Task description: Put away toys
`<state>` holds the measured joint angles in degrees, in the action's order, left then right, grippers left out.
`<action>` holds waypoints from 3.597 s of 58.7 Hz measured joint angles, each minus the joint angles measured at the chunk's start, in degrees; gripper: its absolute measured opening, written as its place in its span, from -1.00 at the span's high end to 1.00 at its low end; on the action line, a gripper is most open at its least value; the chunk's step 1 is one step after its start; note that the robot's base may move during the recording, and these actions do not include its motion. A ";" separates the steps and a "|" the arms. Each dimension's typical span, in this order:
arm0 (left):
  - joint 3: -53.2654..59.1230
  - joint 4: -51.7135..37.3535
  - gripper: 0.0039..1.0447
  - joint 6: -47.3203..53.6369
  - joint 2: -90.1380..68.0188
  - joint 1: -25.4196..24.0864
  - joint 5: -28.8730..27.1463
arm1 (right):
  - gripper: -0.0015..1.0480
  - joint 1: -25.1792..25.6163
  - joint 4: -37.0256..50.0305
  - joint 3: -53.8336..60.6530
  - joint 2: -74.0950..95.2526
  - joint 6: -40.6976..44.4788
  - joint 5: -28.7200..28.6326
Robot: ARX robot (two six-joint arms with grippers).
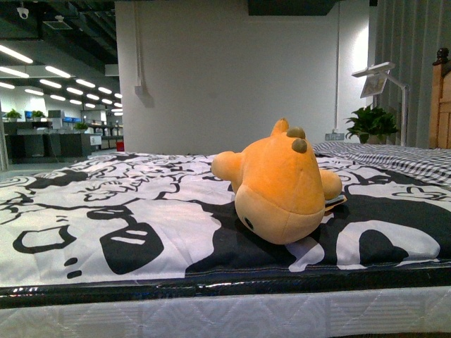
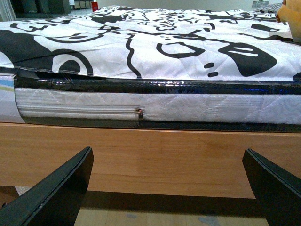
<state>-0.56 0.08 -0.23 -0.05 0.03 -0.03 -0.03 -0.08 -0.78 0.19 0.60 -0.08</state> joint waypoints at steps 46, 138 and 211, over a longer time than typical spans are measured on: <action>0.00 0.00 -0.88 0.00 0.00 0.00 0.00 | -0.87 -3.65 27.47 -41.92 62.05 -5.68 -5.88; 0.00 0.00 -0.88 0.00 0.00 0.00 0.00 | -0.87 -19.28 22.38 -67.56 99.67 -8.15 10.69; 0.00 0.00 -0.88 0.00 0.00 0.00 0.00 | 0.86 -10.27 22.88 -56.33 74.18 -15.08 -0.17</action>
<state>-0.56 0.08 -0.23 -0.05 0.03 -0.03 -10.31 22.81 -57.10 74.37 -14.48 -0.25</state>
